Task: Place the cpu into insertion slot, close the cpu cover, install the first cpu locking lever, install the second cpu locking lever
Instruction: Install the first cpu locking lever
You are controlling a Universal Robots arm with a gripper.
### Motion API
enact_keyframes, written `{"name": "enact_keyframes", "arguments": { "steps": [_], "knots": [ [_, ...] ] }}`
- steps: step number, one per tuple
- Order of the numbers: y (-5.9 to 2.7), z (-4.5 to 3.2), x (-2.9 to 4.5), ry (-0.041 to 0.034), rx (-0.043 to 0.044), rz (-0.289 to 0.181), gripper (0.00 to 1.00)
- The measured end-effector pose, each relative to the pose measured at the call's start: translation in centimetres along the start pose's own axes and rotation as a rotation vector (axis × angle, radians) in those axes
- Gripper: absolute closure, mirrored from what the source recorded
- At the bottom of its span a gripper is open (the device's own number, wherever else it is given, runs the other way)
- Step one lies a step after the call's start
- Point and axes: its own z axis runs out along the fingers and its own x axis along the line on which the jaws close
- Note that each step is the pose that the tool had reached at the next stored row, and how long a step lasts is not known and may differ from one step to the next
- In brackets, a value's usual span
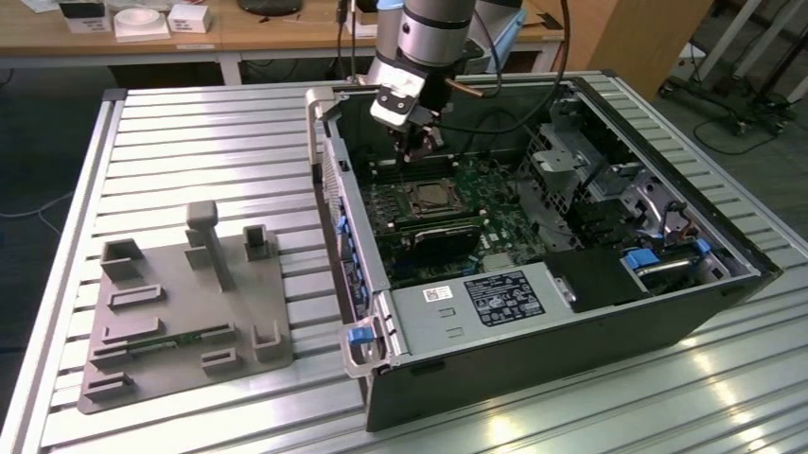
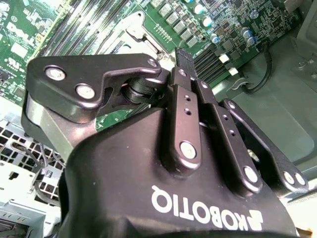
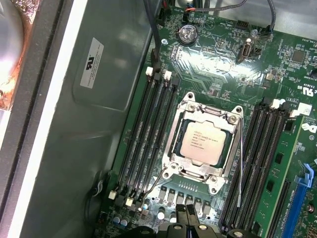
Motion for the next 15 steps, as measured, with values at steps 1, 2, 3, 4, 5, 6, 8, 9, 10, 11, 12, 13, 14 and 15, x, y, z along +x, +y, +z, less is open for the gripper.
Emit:
{"name": "enact_keyframes", "arguments": {
  "steps": [1,2,3,4,5,6,8,9,10,11,12,13,14,15],
  "knots": [
    [0.0,0.0,0.0,0.0,0.0,0.0,0.89],
    [-0.01,0.0,0.0,0.0,0.0,0.0,0.89],
    [-0.02,0.0,0.0,0.0,0.0,0.0,0.89],
    [-0.06,0.01,0.01,0.0,0.0,0.0,0.89],
    [-0.15,0.02,0.04,0.0,-0.0002,0.0,0.89],
    [-0.33,0.02,0.09,-0.0003,-0.0009,0.0,0.89],
    [-0.62,0.04,0.18,-0.0006,-0.0025,0.0,0.89],
    [-0.72,0.04,0.21,-0.0007,-0.0029,0.0,0.89],
    [-0.77,0.05,0.23,-0.0008,-0.003,0.0,0.89],
    [-0.82,0.07,0.24,-0.0008,-0.0032,0.001,0.89],
    [-0.87,0.09,0.26,-0.0007,-0.0034,0.003,0.89],
    [-0.95,0.1,0.29,-0.0009,-0.0036,0.008,0.89],
    [-1.04,0.13,0.31,-0.0012,-0.004,0.015,0.89],
    [-1.08,0.16,0.34,-0.0019,-0.0044,0.021,0.89]
  ]
}}
